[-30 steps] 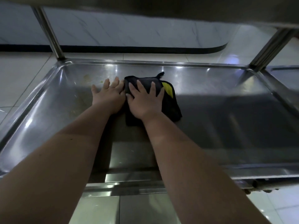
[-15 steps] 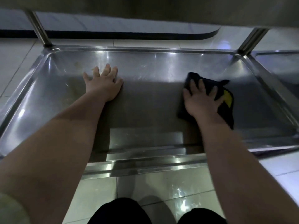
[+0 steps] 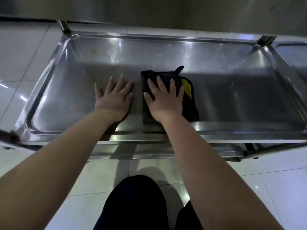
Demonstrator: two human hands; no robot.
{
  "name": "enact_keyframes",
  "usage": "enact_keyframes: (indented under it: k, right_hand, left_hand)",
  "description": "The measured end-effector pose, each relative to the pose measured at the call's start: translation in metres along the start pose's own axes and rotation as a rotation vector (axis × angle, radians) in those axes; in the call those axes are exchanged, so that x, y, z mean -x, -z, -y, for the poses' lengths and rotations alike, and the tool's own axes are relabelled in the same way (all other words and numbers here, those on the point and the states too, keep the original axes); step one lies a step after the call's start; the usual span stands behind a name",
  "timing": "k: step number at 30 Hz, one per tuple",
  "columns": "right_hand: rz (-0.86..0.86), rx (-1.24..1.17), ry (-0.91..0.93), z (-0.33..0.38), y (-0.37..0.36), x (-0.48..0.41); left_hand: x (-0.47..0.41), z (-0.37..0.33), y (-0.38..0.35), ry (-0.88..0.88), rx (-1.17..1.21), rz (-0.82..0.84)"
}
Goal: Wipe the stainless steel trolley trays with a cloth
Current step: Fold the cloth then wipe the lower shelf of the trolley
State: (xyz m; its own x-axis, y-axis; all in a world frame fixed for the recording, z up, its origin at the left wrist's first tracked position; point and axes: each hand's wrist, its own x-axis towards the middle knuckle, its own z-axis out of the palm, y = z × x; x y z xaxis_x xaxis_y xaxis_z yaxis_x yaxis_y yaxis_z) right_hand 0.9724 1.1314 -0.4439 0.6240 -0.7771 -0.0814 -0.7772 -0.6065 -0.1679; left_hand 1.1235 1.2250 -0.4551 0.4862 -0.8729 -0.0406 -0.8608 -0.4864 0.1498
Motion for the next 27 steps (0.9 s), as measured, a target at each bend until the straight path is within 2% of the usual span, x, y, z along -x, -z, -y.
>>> enact_keyframes:
  k: [2, 4, 8, 10, 12, 14, 18, 20, 24, 25, 27]
  right_hand:
    - [-0.005, 0.031, 0.038, -0.029, 0.007, 0.009]
    - [-0.048, 0.078, -0.02, -0.086, 0.017, 0.018]
    - [-0.023, 0.078, -0.453, -0.216, 0.045, 0.042]
    - [0.007, 0.037, -0.614, -0.231, 0.049, 0.047]
    - [-0.002, -0.003, -0.645, -0.203, 0.045, 0.04]
    - [-0.006, -0.01, -0.526, -0.148, 0.036, 0.031]
    - [0.032, 0.072, 0.002, -0.01, 0.003, 0.044]
    - [0.082, 0.086, 0.198, 0.023, -0.007, 0.056]
    - [0.094, 0.087, 0.38, -0.01, 0.001, 0.025]
    - [0.073, 0.102, 0.381, -0.027, 0.007, 0.006]
    - [0.041, 0.1, 0.238, -0.066, 0.022, -0.037]
  left_hand:
    - [0.009, 0.002, 0.001, -0.006, 0.002, -0.014]
    - [0.009, 0.002, 0.003, 0.001, 0.002, -0.019]
    - [0.01, -0.003, 0.002, 0.008, -0.014, -0.017]
    - [0.011, -0.004, 0.002, 0.011, -0.018, -0.014]
    - [0.012, -0.004, 0.004, 0.022, -0.019, -0.013]
    - [0.013, -0.005, 0.005, 0.029, -0.018, -0.015]
    - [0.015, -0.003, 0.007, 0.038, -0.007, -0.017]
    - [0.016, -0.001, 0.007, 0.032, -0.022, -0.019]
    - [0.016, 0.002, 0.004, 0.015, -0.02, -0.05]
    - [0.016, 0.002, 0.004, 0.016, -0.014, -0.056]
    - [0.015, 0.002, 0.002, 0.02, -0.014, -0.062]
